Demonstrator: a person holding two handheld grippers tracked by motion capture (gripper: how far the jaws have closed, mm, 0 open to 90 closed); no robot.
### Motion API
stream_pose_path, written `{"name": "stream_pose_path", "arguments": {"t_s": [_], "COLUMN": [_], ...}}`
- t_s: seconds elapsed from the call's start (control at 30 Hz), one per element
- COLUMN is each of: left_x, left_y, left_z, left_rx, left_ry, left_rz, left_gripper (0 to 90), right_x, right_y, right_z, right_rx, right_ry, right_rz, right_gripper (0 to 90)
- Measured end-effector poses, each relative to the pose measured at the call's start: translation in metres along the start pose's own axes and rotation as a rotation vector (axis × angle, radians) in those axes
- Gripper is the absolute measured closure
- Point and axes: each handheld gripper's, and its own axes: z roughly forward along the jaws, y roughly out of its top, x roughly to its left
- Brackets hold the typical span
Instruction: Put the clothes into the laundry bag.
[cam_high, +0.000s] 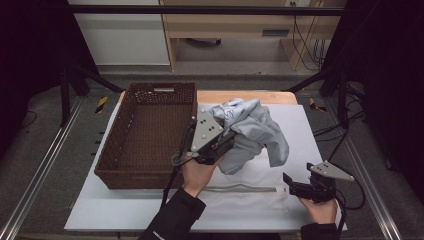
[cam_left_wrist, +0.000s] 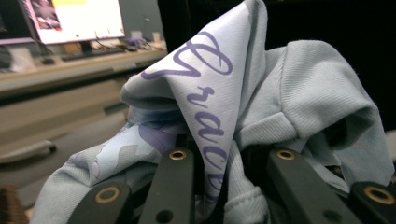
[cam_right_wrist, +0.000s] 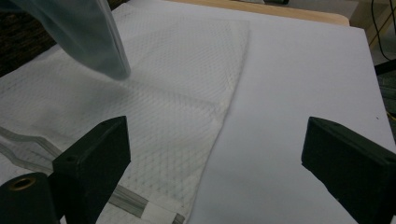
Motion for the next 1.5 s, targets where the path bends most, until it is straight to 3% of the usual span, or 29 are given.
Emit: {"name": "stream_pose_path", "arguments": {"t_s": [0.1,0.13,0.27,0.3,0.43,0.57,0.63,0.7,0.77,0.9,0.93,1.03,1.07,1.17,1.23,1.37,1.4,1.43,1.5], "left_x": [-0.003,-0.006,-0.009,-0.012,-0.018,-0.023,-0.024,-0.027,-0.028,-0.028,-0.028,-0.028,-0.029,-0.030,-0.029,-0.025,-0.023,-0.023,-0.021], "left_y": [-0.010,-0.024,-0.043,-0.056,-0.074,-0.109,-0.115,-0.130,-0.134,-0.136,-0.132,-0.122,-0.112,-0.106,-0.104,-0.115,-0.127,-0.127,-0.145], "left_z": [0.009,0.019,0.033,0.040,0.049,0.066,0.069,0.077,0.078,0.078,0.074,0.060,0.046,0.032,0.008,-0.009,-0.016,-0.016,-0.022], "left_rx": [0.033,0.068,0.123,0.162,0.212,0.323,0.347,0.408,0.414,0.470,0.479,0.475,0.464,0.443,0.426,0.432,0.448,0.448,0.486], "left_ry": [-0.012,-0.027,-0.051,-0.061,-0.074,-0.103,-0.104,-0.107,-0.106,-0.126,-0.120,-0.110,-0.098,-0.084,-0.081,-0.097,-0.098,-0.098,-0.094], "left_rz": [-0.005,-0.014,-0.041,-0.036,-0.029,-0.041,-0.038,-0.027,-0.029,-0.058,-0.051,-0.020,0.017,0.045,0.054,0.020,0.003,0.003,-0.003], "left_gripper": [76.8,76.7,76.5,76.5,75.8,74.8,72.9,69.8,68.1,45.9,45.9,33.4,31.1,27.8,28.0,39.8,43.2,47.5,54.9], "right_x": [-0.003,-0.004,-0.005,-0.006,-0.006,-0.009,-0.010,-0.011,-0.012,-0.008,-0.007,-0.001,0.004,0.013,0.021,0.043,0.048,0.048,0.061], "right_y": [-0.001,-0.001,-0.002,-0.003,-0.003,-0.003,-0.003,-0.002,-0.001,0.001,0.002,0.005,0.008,0.013,0.016,0.023,0.023,0.023,0.022], "right_z": [-0.001,-0.001,0.001,0.001,0.002,-0.001,-0.002,-0.006,-0.006,-0.008,-0.009,-0.009,-0.009,-0.009,-0.008,0.002,0.006,0.006,0.022], "right_rx": [-0.001,0.002,0.014,0.019,0.028,0.019,0.013,0.000,-0.004,-0.019,-0.022,-0.032,-0.032,-0.033,-0.036,-0.019,-0.008,-0.008,0.039], "right_ry": [-0.005,-0.011,-0.014,-0.012,-0.014,-0.026,-0.029,-0.032,-0.031,-0.018,-0.013,0.014,0.032,0.069,0.093,0.174,0.193,0.193,0.239], "right_rz": [0.009,0.011,0.011,0.006,0.006,0.011,0.016,0.021,0.021,0.012,0.009,0.002,-0.004,-0.015,-0.026,-0.053,-0.062,-0.062,-0.067], "right_gripper": [8.6,8.6,9.1,9.7,9.9,9.9,10.0,10.0,10.0,10.0,10.0,9.2,8.0,6.1,5.4,4.3,4.3,4.3,5.3]}}
